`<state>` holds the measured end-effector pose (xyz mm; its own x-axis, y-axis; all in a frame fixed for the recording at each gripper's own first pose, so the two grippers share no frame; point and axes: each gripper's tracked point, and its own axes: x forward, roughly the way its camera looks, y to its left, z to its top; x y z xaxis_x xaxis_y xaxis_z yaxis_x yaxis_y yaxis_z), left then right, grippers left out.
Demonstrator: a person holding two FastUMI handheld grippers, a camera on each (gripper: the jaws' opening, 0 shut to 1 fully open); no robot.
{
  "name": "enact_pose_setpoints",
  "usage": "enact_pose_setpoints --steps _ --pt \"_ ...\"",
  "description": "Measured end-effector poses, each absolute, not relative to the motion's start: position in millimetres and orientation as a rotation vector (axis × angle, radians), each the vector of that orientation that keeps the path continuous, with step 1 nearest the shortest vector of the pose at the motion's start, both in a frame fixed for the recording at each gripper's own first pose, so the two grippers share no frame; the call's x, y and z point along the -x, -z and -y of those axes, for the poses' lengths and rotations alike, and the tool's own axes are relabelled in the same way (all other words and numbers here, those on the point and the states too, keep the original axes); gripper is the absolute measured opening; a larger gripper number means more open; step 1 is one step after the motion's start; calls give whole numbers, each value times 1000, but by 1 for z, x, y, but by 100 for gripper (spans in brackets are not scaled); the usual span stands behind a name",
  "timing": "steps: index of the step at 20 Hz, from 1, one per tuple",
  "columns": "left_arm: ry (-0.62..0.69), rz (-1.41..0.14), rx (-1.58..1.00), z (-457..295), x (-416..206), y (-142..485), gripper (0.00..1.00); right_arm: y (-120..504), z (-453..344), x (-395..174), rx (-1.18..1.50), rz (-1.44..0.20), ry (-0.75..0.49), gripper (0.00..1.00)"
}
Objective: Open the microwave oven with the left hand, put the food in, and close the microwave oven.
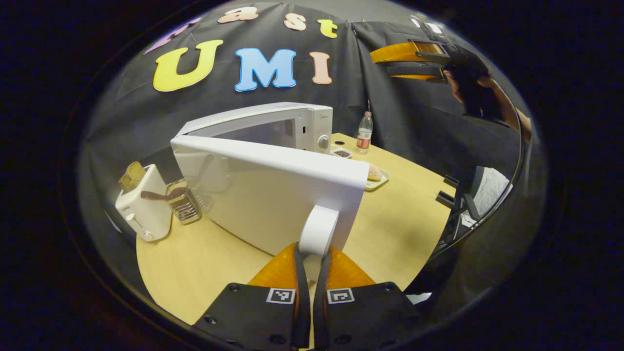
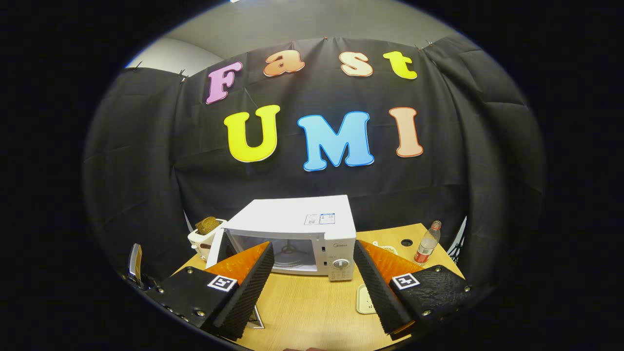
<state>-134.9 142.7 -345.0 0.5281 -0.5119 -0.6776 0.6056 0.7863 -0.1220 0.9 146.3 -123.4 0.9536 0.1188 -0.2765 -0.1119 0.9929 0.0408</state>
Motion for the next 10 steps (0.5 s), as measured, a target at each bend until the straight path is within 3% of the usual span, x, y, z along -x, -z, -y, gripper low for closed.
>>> enact_pose_setpoints --steps 10 --pt "571 -818 -174 -250 148 345 9 134 -172 3 -6 -301 -138 100"
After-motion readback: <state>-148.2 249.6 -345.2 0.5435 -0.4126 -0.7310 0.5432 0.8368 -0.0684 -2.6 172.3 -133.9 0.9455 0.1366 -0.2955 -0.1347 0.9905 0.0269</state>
